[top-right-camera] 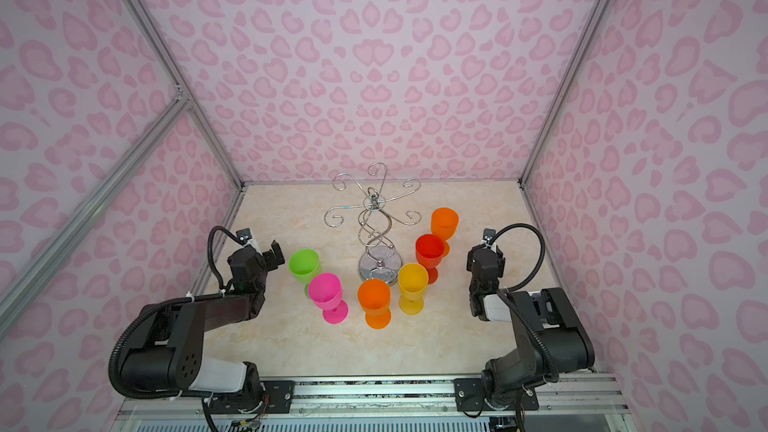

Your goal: Take the wine glass off the wine glass rack

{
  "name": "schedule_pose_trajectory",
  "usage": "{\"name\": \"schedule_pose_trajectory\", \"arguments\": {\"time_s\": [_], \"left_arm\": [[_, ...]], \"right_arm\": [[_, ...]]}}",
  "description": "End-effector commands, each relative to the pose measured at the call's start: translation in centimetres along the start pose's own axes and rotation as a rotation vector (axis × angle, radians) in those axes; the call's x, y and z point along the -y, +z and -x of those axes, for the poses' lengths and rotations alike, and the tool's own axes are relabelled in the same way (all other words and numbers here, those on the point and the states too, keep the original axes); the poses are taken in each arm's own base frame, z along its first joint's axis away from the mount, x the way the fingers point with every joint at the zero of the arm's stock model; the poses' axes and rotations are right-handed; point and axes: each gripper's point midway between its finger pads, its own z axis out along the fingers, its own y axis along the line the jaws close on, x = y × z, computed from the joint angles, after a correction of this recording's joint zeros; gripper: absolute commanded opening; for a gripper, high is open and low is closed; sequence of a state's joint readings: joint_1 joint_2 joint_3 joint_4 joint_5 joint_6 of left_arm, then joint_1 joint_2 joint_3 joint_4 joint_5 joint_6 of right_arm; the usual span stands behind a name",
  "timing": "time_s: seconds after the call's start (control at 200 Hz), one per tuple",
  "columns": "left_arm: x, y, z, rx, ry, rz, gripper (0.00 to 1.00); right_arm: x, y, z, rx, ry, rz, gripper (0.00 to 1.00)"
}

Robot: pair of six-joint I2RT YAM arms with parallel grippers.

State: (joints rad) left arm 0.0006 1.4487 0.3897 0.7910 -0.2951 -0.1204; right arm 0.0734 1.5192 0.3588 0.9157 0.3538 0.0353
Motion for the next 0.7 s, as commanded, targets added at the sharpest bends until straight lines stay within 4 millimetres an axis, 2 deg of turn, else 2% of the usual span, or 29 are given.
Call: {"name": "schedule_pose_trajectory", "arguments": {"time_s": [0.0,0.07,0.13,0.235,0.24,0.25,0.265,0.36,0.695], "left_arm": [[0.32,-0.44,1.52,0.076,-0.015,-0.024,0.98],[0.62,-0.98,1.2,0.141,-0.013,-0.055,0.97],[0.67,-0.96,0.9,0.114,-0.005,-0.052,0.97],[0.56,-0.91,0.93,0.12,-0.007,-0.046,0.97],[0.56,-0.91,0.97,0.121,-0.008,-0.045,0.97],[0.55,-0.9,1.0,0.122,-0.008,-0.045,0.97],[0.54,-0.92,0.98,0.118,-0.008,-0.044,0.97],[0.54,-0.96,0.94,0.117,-0.008,-0.046,0.97],[0.58,-1.02,0.95,0.118,-0.006,-0.046,0.97]], "right_arm": [[0.21,-0.16,0.12,0.062,0.058,0.024,0.47],[0.22,-0.18,-0.24,0.042,0.049,0.021,0.47],[0.13,-0.05,-0.24,0.019,0.041,0.024,0.48],[0.19,-0.26,0.18,0.079,0.052,0.023,0.52],[0.17,-0.24,0.17,0.078,0.051,0.022,0.56],[0.17,-0.21,0.05,0.071,0.048,0.021,0.69],[0.15,-0.17,-0.08,0.058,0.047,0.02,0.77],[0.15,-0.17,0.0,0.053,0.049,0.019,0.98],[0.05,-0.26,0.02,0.064,0.042,0.02,0.99]]}}
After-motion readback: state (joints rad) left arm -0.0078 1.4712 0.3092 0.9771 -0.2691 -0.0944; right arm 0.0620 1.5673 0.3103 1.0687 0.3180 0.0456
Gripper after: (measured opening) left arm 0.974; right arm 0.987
